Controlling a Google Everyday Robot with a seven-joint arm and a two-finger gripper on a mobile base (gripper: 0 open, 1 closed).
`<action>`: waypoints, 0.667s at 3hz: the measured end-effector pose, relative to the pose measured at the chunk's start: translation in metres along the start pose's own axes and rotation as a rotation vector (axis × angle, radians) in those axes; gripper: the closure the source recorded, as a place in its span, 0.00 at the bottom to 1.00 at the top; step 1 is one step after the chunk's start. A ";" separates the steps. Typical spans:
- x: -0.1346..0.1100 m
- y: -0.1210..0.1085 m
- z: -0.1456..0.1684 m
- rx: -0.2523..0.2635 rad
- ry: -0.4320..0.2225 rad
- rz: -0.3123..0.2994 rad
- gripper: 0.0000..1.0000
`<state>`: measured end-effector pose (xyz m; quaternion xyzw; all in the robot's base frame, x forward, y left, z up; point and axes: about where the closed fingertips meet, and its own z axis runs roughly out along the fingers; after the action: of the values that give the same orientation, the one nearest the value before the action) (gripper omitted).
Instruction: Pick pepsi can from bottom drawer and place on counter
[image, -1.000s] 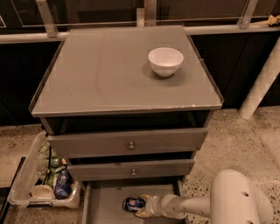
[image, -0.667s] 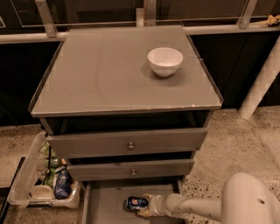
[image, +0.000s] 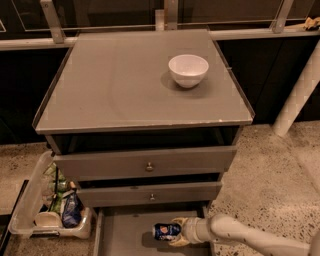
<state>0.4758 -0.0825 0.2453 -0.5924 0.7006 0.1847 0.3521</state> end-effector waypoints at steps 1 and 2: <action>-0.023 -0.010 -0.048 -0.032 0.017 -0.025 1.00; -0.051 -0.027 -0.094 -0.018 0.073 -0.043 1.00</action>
Offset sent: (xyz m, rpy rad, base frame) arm 0.0133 -0.0584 0.1858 -0.1719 -0.0296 0.0024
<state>0.4784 -0.1166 0.3507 -0.6171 0.6983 0.1616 0.3248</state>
